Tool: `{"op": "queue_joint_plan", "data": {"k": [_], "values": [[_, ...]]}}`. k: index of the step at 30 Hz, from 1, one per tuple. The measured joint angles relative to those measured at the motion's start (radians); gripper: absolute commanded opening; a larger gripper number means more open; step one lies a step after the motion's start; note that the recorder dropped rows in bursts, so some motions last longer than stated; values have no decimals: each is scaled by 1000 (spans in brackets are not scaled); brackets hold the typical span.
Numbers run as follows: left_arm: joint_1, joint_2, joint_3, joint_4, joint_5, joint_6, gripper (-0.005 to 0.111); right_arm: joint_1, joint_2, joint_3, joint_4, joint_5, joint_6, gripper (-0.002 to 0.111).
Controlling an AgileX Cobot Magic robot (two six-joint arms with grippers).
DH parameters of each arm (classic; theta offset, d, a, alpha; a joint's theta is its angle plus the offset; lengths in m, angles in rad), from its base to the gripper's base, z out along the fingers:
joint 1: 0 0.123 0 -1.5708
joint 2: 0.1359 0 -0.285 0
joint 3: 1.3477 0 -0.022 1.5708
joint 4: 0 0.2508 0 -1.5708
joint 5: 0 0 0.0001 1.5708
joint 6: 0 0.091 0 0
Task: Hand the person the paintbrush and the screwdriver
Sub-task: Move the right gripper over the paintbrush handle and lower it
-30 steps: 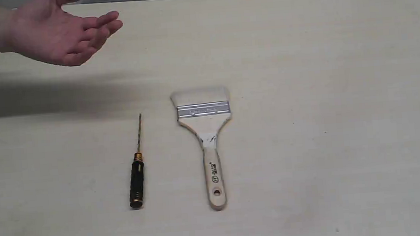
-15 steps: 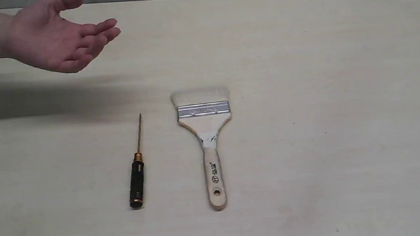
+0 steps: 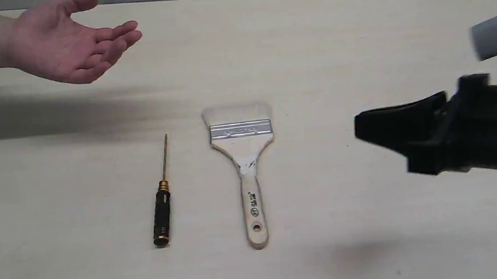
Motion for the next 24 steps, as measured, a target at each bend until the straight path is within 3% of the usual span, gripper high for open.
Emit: {"op": "queue_joint_plan", "data": {"k": [8,12,18,24], "values": [[0,0,0,0,0,0,0,513,266,-98,-17,536,-35,5],[0,0,0,0,0,0,0,709,375,-199,-17,690,-9,16],[0,0,0,0,0,0,0,804,523,-338,-9,713,65,43],[0,0,0,0,0,0,0,807,623,-396,114,829,93,45]]}}
